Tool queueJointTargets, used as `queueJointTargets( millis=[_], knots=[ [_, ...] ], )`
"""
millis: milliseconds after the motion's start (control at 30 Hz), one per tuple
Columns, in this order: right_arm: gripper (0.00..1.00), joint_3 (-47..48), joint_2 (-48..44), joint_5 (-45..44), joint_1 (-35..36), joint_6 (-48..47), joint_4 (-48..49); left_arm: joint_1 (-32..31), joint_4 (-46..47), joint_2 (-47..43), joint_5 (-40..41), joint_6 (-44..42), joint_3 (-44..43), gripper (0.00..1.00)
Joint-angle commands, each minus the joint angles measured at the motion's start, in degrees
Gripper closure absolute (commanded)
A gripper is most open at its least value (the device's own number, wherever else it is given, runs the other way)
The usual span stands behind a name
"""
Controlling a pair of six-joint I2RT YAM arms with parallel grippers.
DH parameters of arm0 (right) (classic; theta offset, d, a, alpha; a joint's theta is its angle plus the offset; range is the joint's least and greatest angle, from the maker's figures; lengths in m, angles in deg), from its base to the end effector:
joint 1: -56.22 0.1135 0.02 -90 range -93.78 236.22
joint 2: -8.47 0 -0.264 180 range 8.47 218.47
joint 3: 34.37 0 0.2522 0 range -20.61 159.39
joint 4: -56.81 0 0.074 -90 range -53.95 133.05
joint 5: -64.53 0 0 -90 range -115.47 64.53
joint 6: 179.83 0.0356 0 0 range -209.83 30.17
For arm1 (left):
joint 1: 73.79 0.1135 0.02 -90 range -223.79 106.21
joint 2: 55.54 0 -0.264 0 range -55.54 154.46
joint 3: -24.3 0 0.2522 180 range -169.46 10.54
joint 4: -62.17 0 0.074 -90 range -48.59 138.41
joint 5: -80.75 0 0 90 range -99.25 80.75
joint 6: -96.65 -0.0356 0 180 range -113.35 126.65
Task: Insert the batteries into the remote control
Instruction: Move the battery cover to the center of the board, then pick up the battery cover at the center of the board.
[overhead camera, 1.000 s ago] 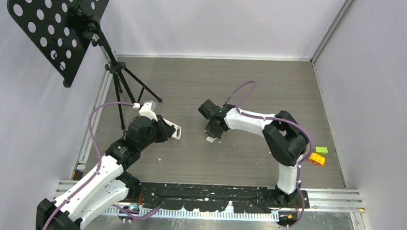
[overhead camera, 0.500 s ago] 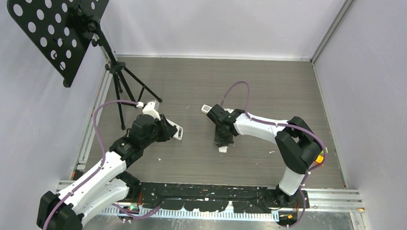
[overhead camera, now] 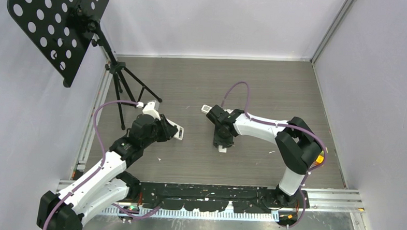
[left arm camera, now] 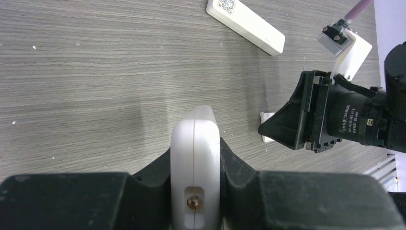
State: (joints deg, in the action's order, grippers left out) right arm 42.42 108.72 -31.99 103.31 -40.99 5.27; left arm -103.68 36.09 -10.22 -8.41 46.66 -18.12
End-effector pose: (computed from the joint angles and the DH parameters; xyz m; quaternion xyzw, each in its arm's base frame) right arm 0.2254 0.2365 0.1672 0.0225 0.9896 0.0590 0.1291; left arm 0.1582 -0.0903 0.2354 -0.0797 0.8578 -0.2857 0.4197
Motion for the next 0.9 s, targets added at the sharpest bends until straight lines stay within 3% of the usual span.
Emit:
queueJointTargets(
  millis=[0, 433, 567, 700, 867],
  knots=[
    [0.64, 2.8, 1.2, -2.4, 1.0, 0.8, -2.1, 0.0, 3.9, -0.5, -0.2, -0.3, -1.0, 1.0],
    [0.85, 7.9, 5.5, -8.5, 2.7, 0.1, -7.1, 0.0, 3.4, -1.0, -0.3, -0.7, -1.1, 1.0],
    [0.99, 8.0, 5.7, -7.8, 2.8, -0.1, -6.8, 0.0, 3.7, -0.7, -0.6, -0.7, -1.4, 1.0],
    [1.0, 6.2, 2.7, -6.6, 2.8, 0.4, -3.5, 0.0, 3.9, -0.6, -0.6, -0.6, -1.7, 1.0],
    [1.0, 1.6, -8.0, -5.6, 2.7, 2.6, 5.4, 0.0, 5.3, -0.4, -3.5, 0.5, -1.9, 1.0]
  ],
)
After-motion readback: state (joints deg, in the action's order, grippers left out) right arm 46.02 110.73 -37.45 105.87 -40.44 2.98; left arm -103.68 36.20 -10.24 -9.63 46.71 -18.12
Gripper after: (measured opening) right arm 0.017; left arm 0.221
